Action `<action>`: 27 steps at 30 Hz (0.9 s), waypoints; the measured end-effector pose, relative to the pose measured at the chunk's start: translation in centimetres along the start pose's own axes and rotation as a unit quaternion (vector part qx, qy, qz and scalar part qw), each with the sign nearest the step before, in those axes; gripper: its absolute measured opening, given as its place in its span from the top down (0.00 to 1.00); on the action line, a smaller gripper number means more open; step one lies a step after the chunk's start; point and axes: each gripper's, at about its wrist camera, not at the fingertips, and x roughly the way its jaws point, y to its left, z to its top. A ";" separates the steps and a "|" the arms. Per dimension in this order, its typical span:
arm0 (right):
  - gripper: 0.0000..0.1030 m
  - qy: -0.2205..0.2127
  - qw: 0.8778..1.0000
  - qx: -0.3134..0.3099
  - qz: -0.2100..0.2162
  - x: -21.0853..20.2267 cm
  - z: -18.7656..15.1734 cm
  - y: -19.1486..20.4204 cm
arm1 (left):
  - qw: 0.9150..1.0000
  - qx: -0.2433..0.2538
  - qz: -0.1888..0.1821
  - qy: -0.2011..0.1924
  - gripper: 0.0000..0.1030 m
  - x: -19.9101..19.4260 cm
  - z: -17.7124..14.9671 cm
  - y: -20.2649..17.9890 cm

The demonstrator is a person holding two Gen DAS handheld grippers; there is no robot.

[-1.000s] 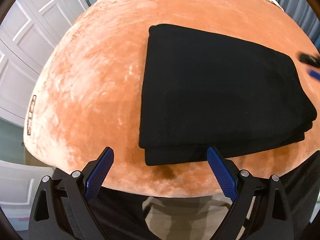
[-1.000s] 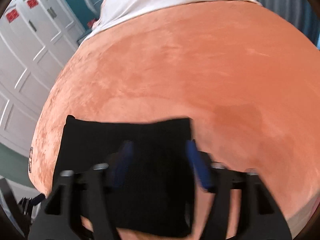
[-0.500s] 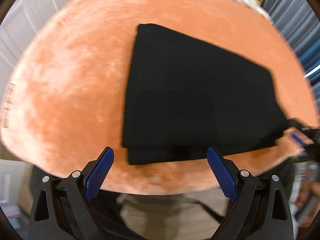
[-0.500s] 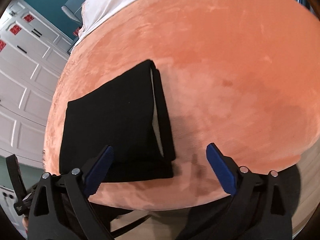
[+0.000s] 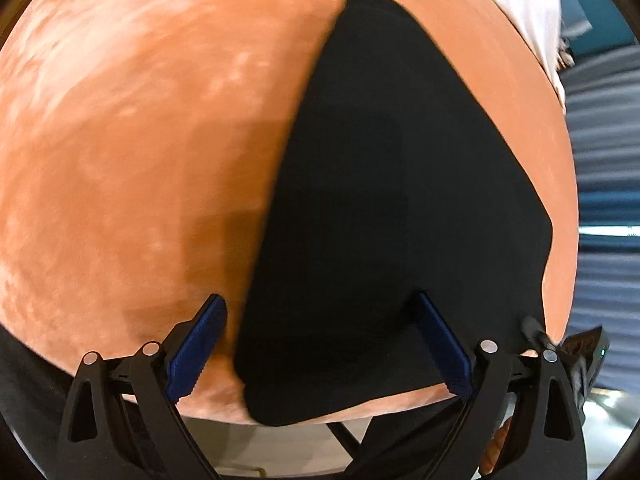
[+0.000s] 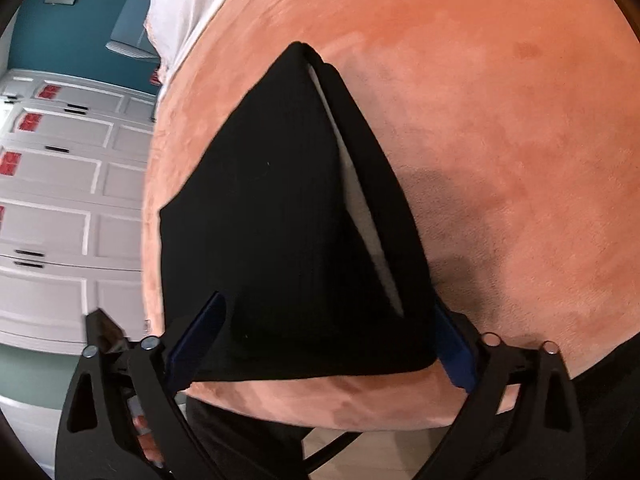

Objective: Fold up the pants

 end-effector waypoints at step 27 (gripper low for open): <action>0.64 -0.007 0.999 -0.040 0.015 -3.2 -1.1 3.5 | 0.998 0.053 -0.007 -0.024 0.73 -4.2 -1.9 -2.5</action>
